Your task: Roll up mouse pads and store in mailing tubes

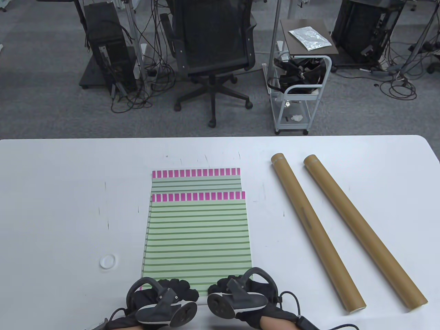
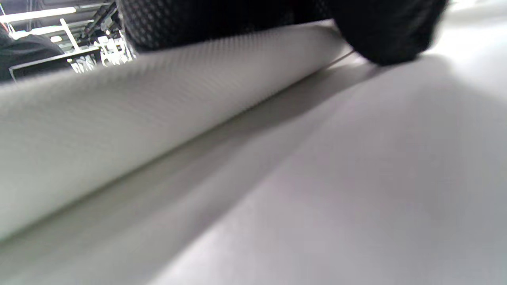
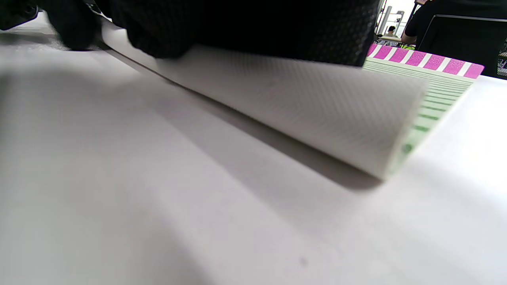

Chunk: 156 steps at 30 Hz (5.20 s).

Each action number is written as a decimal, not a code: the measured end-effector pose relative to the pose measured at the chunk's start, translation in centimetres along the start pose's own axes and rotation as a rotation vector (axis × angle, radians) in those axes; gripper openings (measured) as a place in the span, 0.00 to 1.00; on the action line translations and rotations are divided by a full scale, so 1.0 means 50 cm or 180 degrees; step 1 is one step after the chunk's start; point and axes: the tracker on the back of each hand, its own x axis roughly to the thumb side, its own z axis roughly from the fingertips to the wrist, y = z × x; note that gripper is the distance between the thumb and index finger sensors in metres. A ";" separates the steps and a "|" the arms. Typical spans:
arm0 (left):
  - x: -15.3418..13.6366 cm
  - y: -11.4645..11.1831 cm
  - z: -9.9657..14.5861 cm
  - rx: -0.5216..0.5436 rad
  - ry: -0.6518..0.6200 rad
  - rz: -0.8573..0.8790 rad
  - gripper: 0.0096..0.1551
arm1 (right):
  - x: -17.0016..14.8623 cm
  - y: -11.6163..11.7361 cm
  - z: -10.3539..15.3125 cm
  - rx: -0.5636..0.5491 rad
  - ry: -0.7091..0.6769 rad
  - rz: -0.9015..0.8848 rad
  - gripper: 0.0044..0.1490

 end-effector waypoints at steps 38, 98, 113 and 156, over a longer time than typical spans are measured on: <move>-0.006 0.006 -0.004 0.0129 0.0151 -0.0014 0.26 | -0.013 -0.003 -0.002 -0.0068 0.0163 -0.0048 0.32; -0.049 0.004 -0.015 -0.0054 0.0297 0.0214 0.29 | -0.027 0.003 -0.014 -0.0331 0.0385 -0.0035 0.29; -0.061 0.000 -0.031 -0.0224 0.0502 0.0398 0.26 | -0.018 0.000 0.004 -0.0498 0.0283 0.0174 0.30; -0.035 0.017 -0.014 0.0000 0.0417 -0.0120 0.30 | -0.044 -0.003 -0.014 -0.0370 0.0472 -0.0078 0.26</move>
